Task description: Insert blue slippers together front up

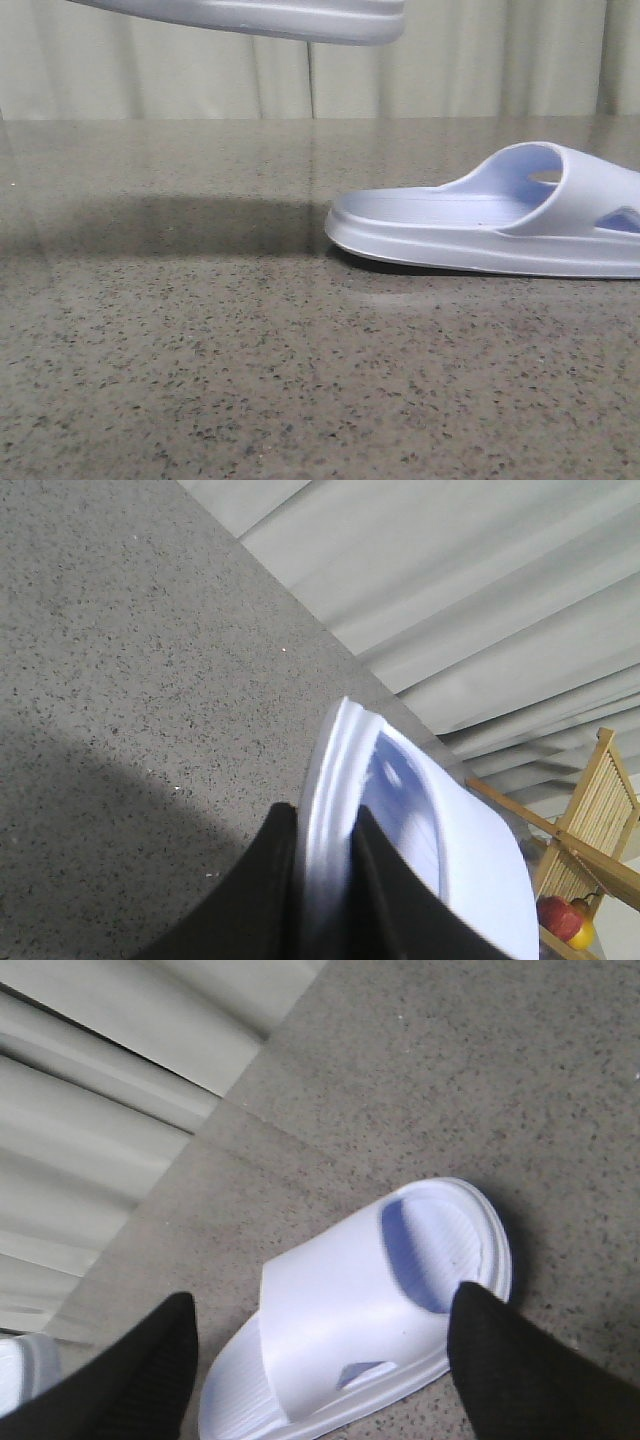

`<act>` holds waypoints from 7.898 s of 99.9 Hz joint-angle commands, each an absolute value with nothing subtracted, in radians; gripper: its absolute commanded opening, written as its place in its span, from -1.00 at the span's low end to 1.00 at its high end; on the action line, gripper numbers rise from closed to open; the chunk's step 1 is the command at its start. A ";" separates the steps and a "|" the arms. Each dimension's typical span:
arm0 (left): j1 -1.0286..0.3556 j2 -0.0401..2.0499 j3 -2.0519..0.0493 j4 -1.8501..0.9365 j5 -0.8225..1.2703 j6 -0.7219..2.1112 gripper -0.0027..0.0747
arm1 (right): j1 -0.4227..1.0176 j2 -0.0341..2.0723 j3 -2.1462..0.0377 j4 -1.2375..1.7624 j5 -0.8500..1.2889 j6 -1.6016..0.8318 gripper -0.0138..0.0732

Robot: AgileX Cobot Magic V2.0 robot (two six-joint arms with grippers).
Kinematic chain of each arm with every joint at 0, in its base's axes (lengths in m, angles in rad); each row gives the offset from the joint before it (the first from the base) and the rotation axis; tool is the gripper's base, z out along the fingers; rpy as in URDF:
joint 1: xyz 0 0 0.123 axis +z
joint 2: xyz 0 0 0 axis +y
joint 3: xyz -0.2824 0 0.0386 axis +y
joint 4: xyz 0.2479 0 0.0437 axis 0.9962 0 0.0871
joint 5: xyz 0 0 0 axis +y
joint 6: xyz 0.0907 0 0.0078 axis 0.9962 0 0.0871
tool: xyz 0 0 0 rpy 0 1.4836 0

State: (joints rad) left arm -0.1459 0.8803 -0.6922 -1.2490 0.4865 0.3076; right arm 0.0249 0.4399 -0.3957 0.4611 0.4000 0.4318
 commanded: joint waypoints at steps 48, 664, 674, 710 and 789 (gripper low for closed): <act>-0.154 0.869 -0.717 -1.292 0.476 0.314 -0.89 | 0.019 0.681 -0.422 0.447 0.246 0.430 0.36; -0.154 0.988 -0.717 -1.690 0.765 0.390 -0.89 | 0.122 0.636 -0.700 0.573 0.273 0.416 -0.93; -0.154 0.988 -0.717 -1.705 0.768 0.390 -0.89 | 0.122 0.636 -0.700 0.577 0.273 0.416 -0.93; -0.223 1.062 -0.717 -1.766 0.808 0.397 -0.89 | 0.154 0.652 -0.700 0.579 0.239 0.406 -0.93; -0.245 1.085 -0.717 -1.861 0.897 0.448 -0.89 | 0.327 0.776 -0.700 0.467 0.061 0.376 -0.93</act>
